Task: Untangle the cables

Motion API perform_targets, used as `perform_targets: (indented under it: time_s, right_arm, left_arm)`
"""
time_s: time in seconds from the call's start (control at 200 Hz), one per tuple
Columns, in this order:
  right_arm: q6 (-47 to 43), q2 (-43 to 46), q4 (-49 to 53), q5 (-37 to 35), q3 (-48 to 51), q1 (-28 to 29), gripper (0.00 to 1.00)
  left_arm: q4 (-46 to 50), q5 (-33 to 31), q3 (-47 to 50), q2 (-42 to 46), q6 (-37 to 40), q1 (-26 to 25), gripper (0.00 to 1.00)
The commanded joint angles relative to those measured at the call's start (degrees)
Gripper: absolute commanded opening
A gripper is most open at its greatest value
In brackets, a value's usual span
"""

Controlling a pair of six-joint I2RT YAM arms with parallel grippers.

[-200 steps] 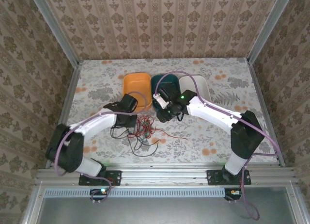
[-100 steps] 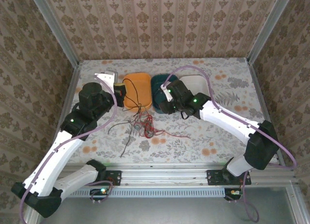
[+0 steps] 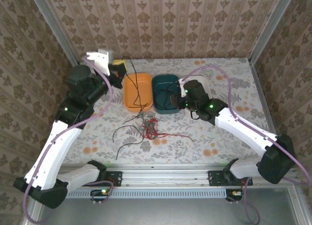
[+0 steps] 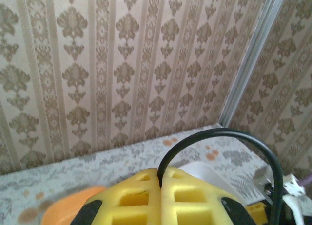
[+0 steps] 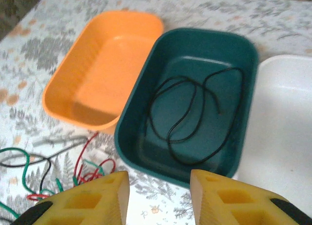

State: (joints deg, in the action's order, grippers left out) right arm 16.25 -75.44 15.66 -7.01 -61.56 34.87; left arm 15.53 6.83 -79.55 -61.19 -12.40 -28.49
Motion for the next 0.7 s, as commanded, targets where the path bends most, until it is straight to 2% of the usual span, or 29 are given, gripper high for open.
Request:
perform_targets:
  time_s: [0.0, 0.03, 0.14, 0.27, 0.41, 0.45, 0.55, 0.625, 0.695]
  right_arm:
    - [3.9, 2.9, -3.3, -1.8, 1.8, -2.0, 0.4]
    - [4.3, 3.4, -3.4, -1.7, 2.3, -2.4, 0.4]
    - [5.6, 4.9, -3.4, -2.0, 4.0, -3.5, 0.39]
    - [6.1, 6.2, -3.3, -2.2, 5.1, -4.0, 0.39]
    - [6.1, 7.0, -3.7, -1.6, 6.1, -4.3, 0.39]
    - [6.1, 7.0, -3.7, -1.4, 6.0, -4.3, 0.39]
    - [5.6, 6.9, -3.6, -0.4, 6.2, -4.3, 0.38]
    - [4.5, 6.4, -3.6, 2.5, 6.1, -4.2, 0.38]
    - [3.4, 5.4, -3.0, 6.3, 5.6, -4.3, 0.38]
  left_arm:
    - [-3.8, 5.0, -5.4, -3.3, -2.0, 1.9, 0.0]
    - [-4.2, 6.9, -6.7, -4.5, -3.0, 4.1, 0.0]
    - [-7.6, 16.1, -11.1, -8.6, -7.3, 6.4, 0.0]
    - [-12.1, 23.8, -14.8, -11.5, -9.5, 6.6, 0.0]
    - [-17.7, 29.6, -15.8, -11.0, -9.7, 7.0, 0.0]
    - [-19.7, 33.0, -15.1, -10.4, -9.9, 7.1, 0.0]
    - [-19.1, 33.0, -11.8, -8.4, -9.3, 7.2, 0.0]
    - [-15.0, 30.4, -7.2, -7.5, -8.5, 7.1, 0.0]
    - [-10.2, 25.2, -1.8, -7.6, -9.2, 7.1, 0.0]
